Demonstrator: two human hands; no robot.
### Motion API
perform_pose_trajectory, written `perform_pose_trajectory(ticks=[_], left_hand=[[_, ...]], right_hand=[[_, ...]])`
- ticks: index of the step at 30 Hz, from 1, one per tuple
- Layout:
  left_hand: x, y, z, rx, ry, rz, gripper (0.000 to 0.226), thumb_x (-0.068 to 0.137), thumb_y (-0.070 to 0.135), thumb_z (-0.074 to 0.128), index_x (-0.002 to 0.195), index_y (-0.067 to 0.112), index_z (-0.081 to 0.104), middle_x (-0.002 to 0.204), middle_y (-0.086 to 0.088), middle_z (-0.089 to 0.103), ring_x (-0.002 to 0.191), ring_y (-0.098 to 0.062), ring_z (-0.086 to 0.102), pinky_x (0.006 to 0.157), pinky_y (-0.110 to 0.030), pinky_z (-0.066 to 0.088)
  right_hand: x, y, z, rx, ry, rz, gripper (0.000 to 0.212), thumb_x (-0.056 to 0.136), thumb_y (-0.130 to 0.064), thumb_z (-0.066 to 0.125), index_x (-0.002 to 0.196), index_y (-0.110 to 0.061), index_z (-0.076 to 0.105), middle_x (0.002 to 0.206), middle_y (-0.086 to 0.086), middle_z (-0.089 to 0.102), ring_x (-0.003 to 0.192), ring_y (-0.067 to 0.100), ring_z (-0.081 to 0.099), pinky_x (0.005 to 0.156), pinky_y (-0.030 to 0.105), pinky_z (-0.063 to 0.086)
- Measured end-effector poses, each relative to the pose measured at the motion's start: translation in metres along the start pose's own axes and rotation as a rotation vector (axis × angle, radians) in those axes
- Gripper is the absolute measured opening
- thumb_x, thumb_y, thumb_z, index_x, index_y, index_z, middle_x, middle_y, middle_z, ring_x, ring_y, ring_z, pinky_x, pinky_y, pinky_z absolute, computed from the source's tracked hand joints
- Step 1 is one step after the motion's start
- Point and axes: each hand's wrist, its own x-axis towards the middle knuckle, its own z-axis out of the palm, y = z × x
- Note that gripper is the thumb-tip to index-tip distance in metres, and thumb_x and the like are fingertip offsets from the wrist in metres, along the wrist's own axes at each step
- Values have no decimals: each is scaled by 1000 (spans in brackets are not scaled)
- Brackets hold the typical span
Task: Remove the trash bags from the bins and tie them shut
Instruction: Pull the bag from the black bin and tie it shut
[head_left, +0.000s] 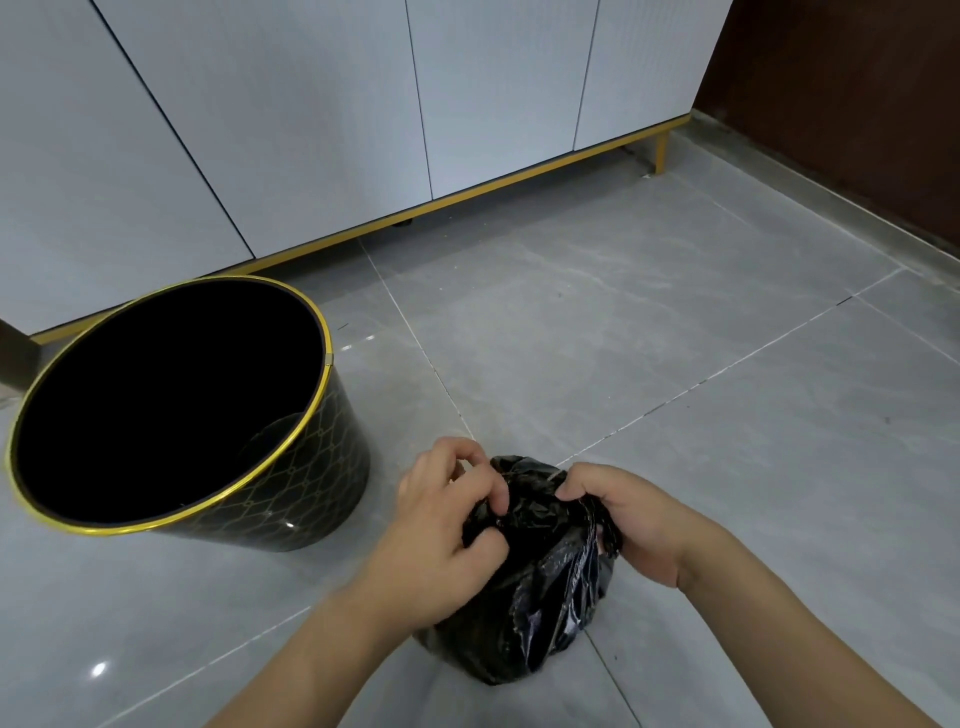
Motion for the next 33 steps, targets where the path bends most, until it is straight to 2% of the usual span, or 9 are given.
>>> perform_pose_trajectory(ticks=[4, 7, 13, 17, 20, 23, 25, 28, 33], left_hand=[[3, 2, 9, 38, -37, -137, 44, 76, 64, 49, 110, 40, 60, 120, 22, 26, 112, -5, 28, 98, -21, 20], [9, 8, 13, -18, -9, -179, 6, 87, 39, 60, 86, 34, 62, 114, 19, 37, 111, -9, 33, 96, -24, 23], [29, 31, -6, -1024, 110, -868, 30, 81, 32, 52, 87, 5, 62, 87, -22, 62, 88, -34, 65, 90, -55, 50], [36, 32, -20, -1253, 234, -910, 19, 93, 19, 45, 93, 5, 58, 84, -18, 57, 73, -28, 60, 65, -35, 53], [35, 13, -25, -1507, 346, -907, 23, 93, 16, 43, 104, 3, 58, 97, -18, 66, 83, -29, 66, 66, -34, 60], [30, 1, -25, -1665, 451, -876, 13, 96, 17, 41, 93, 7, 49, 76, -7, 60, 70, -25, 68, 68, -35, 59], [27, 1, -19, -1497, 426, -854, 19, 96, 18, 42, 77, 13, 43, 60, -3, 47, 57, -22, 55, 63, -34, 48], [22, 2, -7, -701, 256, -588, 23, 90, 18, 53, 69, 15, 42, 57, -1, 43, 57, -17, 41, 59, -33, 36], [10, -6, 8, 392, -208, -146, 37, 83, 33, 60, 113, 29, 40, 100, 6, 59, 97, -19, 56, 80, -30, 38]], right_hand=[[0, -5, 3, -34, -4, -87, 29, 75, -23, 50, 88, -10, 72, 87, 12, 69, 80, 24, 65, 68, 32, 49], [-1, -8, 8, -90, 85, -154, 18, 81, -22, 52, 76, -10, 65, 73, 5, 64, 67, 16, 61, 61, 25, 45], [4, 0, 5, -641, 588, -458, 35, 95, -48, 44, 79, -22, 60, 72, -5, 61, 71, 12, 58, 65, 32, 44], [7, 7, -6, -960, 779, -553, 36, 97, -51, 36, 82, -21, 51, 68, -9, 55, 67, 13, 55, 59, 33, 41], [8, 15, -21, -1047, 857, -496, 38, 97, -51, 35, 83, -19, 48, 68, -9, 54, 66, 19, 55, 60, 32, 38], [6, 24, -37, -1092, 890, -391, 40, 96, -52, 34, 80, -18, 46, 70, -5, 54, 68, 25, 55, 61, 33, 37], [4, 28, -40, -1179, 870, -297, 42, 96, -54, 30, 74, -21, 42, 73, -4, 53, 74, 26, 58, 62, 33, 37], [4, 25, -33, -1333, 741, -133, 60, 91, -67, 22, 59, -21, 41, 69, -4, 49, 71, 22, 57, 57, 31, 36], [5, 19, -33, -1347, 316, 33, 69, 80, -79, 40, 66, -15, 63, 61, 0, 59, 57, 13, 55, 57, 30, 40]])
